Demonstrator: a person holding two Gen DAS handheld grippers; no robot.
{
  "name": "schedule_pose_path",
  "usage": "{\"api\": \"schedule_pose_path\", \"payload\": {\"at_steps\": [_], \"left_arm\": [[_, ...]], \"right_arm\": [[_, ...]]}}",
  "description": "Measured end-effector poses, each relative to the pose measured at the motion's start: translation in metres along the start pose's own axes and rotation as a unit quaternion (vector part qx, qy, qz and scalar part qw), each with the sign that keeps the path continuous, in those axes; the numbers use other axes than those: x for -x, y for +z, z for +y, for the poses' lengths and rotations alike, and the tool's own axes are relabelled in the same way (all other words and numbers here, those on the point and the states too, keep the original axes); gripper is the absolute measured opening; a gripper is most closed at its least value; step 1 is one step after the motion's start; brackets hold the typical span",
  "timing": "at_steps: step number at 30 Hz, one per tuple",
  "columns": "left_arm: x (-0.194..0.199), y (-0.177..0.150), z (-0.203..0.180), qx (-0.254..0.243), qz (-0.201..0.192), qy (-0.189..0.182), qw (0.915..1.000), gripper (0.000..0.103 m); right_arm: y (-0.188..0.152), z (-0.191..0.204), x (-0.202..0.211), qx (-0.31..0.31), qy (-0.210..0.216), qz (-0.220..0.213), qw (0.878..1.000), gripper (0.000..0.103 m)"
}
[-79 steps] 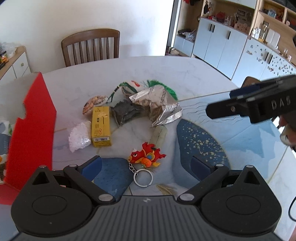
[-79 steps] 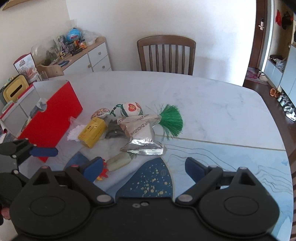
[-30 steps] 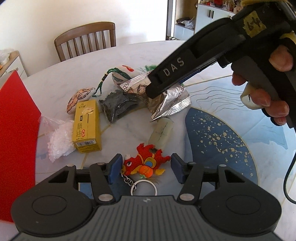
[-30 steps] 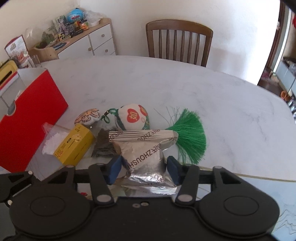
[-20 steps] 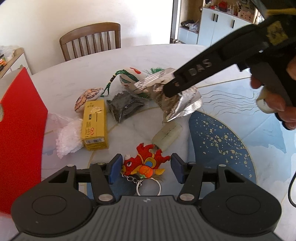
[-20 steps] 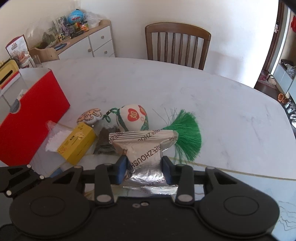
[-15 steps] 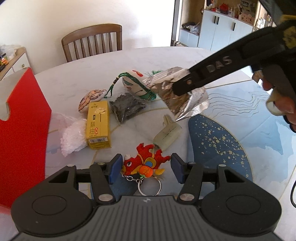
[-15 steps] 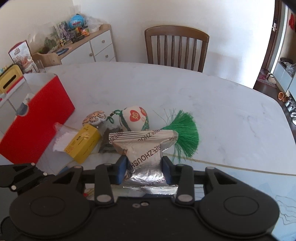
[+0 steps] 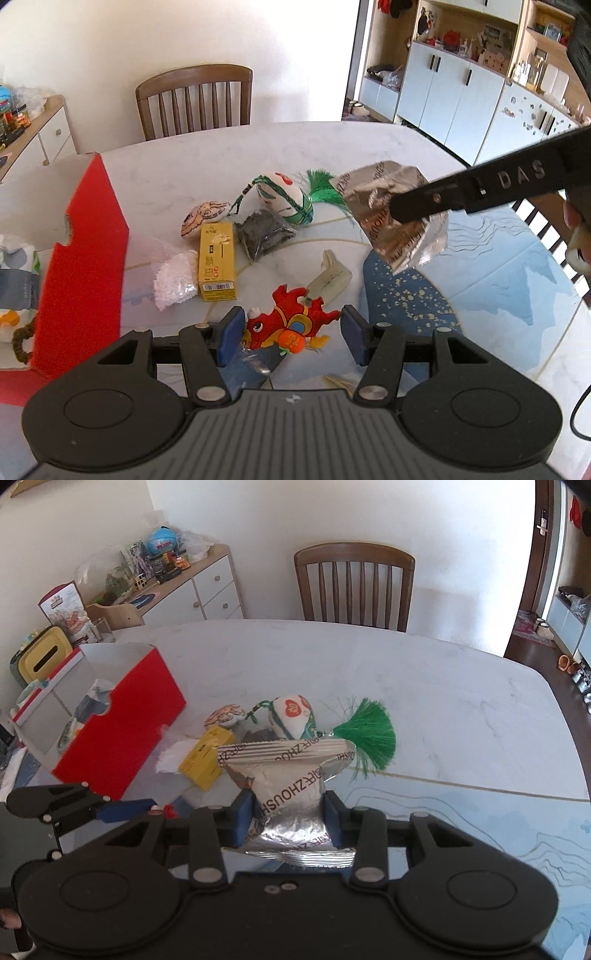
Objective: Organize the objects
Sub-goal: 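Grasp the silver foil snack bag with the right gripper while the left grasps the red dragon keychain, then carry the foil bag and dragon keychain into the red box and release both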
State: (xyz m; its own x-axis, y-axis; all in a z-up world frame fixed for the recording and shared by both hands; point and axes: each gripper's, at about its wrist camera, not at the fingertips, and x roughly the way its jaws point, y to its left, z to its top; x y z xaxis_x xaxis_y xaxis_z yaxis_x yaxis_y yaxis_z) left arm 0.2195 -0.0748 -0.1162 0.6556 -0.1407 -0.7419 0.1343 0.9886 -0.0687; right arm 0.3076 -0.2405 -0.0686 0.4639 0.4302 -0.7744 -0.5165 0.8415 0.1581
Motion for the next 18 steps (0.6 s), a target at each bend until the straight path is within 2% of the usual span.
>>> {"api": "schedule_pose_path", "payload": {"at_steps": [11, 18], "left_arm": [[0.048, 0.009, 0.015, 0.008, -0.022, -0.006, 0.9997, 0.056], [0.078, 0.014, 0.042, 0.022, -0.032, -0.009, 0.9992, 0.056]], "right_arm": [[-0.004, 0.029, 0.029, -0.002, 0.008, -0.009, 1.000, 0.039], [0.000, 0.055, 0.041, 0.001, 0.017, -0.021, 1.000, 0.039]]}}
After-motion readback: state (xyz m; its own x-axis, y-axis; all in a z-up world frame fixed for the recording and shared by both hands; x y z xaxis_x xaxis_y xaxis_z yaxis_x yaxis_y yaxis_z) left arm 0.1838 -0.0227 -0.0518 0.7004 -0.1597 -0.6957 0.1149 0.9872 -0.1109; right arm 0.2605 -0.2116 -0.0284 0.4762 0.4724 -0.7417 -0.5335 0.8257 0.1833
